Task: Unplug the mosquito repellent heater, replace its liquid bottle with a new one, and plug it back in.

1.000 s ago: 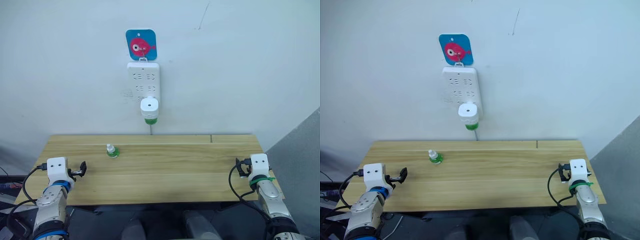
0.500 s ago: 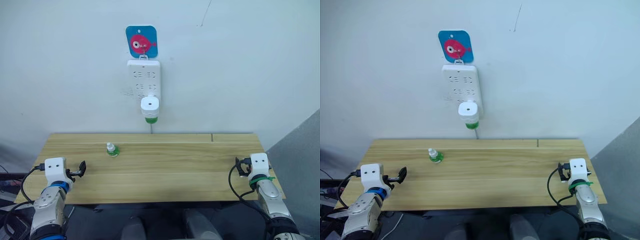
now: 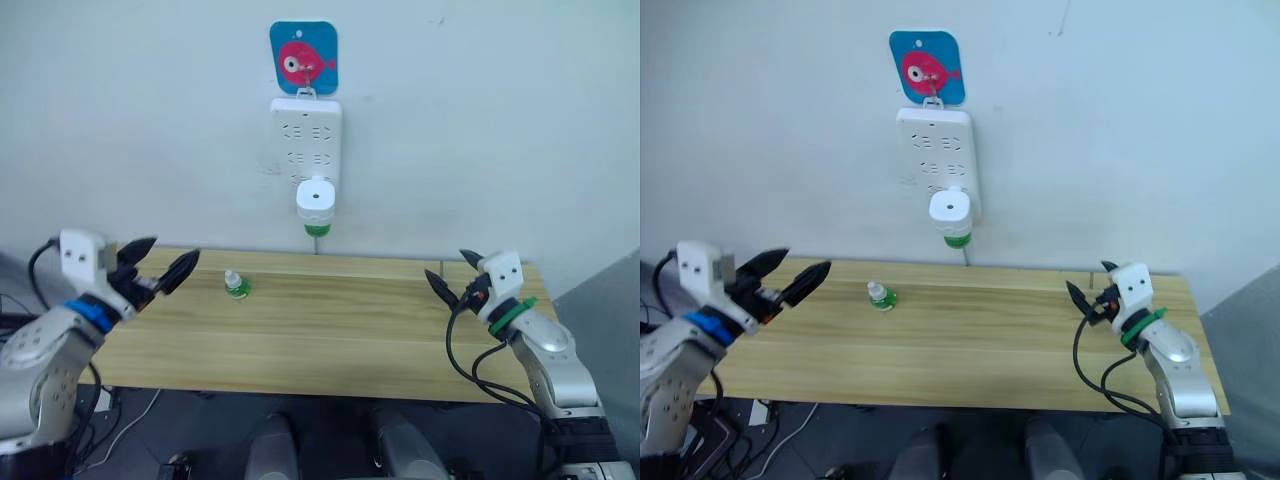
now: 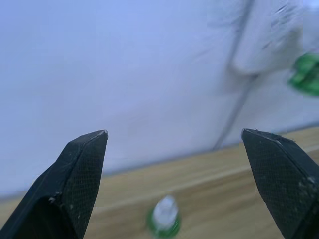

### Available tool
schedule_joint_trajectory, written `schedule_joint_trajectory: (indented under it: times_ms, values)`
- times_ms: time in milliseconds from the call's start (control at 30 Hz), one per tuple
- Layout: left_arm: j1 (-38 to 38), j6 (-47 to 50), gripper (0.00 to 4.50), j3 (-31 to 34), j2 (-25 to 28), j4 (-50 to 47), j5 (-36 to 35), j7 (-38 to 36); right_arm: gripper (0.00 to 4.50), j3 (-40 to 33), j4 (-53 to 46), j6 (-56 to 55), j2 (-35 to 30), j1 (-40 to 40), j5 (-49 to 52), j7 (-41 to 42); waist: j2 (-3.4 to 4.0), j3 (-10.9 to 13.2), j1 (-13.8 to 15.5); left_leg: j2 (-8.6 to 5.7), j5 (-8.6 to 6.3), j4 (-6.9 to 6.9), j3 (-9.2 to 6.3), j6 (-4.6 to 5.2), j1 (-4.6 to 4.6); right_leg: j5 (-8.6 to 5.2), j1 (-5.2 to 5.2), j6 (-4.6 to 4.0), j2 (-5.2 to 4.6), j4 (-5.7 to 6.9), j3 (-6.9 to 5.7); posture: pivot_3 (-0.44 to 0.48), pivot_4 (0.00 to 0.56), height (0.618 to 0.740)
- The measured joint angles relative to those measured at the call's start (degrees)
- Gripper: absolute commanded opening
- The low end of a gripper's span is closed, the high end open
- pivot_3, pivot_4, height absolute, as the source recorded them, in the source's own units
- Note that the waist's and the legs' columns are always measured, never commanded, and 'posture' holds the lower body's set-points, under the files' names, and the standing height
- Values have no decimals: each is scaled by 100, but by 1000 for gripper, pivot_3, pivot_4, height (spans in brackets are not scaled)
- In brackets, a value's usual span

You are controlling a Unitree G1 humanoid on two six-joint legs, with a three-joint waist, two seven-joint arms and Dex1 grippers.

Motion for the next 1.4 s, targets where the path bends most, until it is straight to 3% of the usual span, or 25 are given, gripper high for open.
schedule_joint_trajectory:
  times_ms: [100, 367, 667, 1100, 1400]
  values:
    - [-740, 221, 2922, -407, -10, 101, -39, -128, 4500, 122, -561, 455, 3, -265, 203, 51, 0, 4, 65, 2, 1, 4, 0, -1, -84, 33, -69, 44, 2, -15, -6, 32, 261, 740]
    - [-2012, 298, 2922, -1237, -27, 1078, 239, -978, 4500, 316, -923, 1169, 44, -525, 257, 37, 3, 11, 85, 10, -7, 3, -3, -14, -153, 45, -144, 20, 6, -15, -22, 5, 266, 740]
    - [-3248, -728, 2922, -1886, -351, 2990, 1121, -2185, 4500, 335, -1178, 1474, 40, -540, 377, 25, 1, 69, 91, 7, -17, 45, -5, 6, -158, 46, -132, 25, 6, -6, -22, -16, 280, 740]
    - [-4869, -2321, 2922, -2220, -998, 5606, 2170, -3439, 4500, 266, -1328, 1500, -1, -127, 375, -177, -3, 90, 71, 3, -24, 101, -18, 19, -172, 49, -140, 33, 12, 57, -24, -51, 281, 740]
    - [-5498, -3079, 2922, -2298, -1233, 6533, 2591, -4272, 4500, 262, -1386, 1500, -2, -47, 375, -224, -10, 102, 82, -2, -24, 110, -25, 19, -176, 45, -139, 39, 11, 66, -27, -71, 279, 740]
